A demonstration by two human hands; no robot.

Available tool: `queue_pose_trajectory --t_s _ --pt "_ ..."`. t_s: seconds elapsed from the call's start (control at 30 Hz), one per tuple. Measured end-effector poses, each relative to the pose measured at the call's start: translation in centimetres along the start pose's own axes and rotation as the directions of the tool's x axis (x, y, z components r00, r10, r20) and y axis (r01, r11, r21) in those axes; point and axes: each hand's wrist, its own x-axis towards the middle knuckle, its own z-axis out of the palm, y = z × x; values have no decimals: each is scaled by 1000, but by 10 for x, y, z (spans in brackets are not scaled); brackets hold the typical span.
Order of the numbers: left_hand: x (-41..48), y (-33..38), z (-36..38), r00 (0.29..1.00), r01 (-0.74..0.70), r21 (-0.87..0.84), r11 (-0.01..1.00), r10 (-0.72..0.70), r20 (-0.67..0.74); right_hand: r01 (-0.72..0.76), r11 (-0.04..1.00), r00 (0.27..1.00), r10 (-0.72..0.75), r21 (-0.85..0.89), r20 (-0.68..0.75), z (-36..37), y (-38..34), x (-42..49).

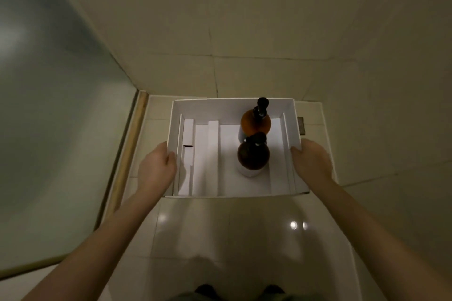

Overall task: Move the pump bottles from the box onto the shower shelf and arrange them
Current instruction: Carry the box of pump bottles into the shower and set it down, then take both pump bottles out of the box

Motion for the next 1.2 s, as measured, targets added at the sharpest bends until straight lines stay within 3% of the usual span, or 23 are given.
queue_pose_trajectory --t_s 0.53,0.9,1.2 --pt "13 -127 197 998 31 58 998 -34 49 -3 999 999 2 33 35 217 96 42" --pt "4 -173 263 995 82 23 996 -83 54 -35 998 996 31 49 82 288 122 48" --pt "0 -183 276 993 105 -2 994 -105 49 -8 999 1000 8 31 15 303 126 43"
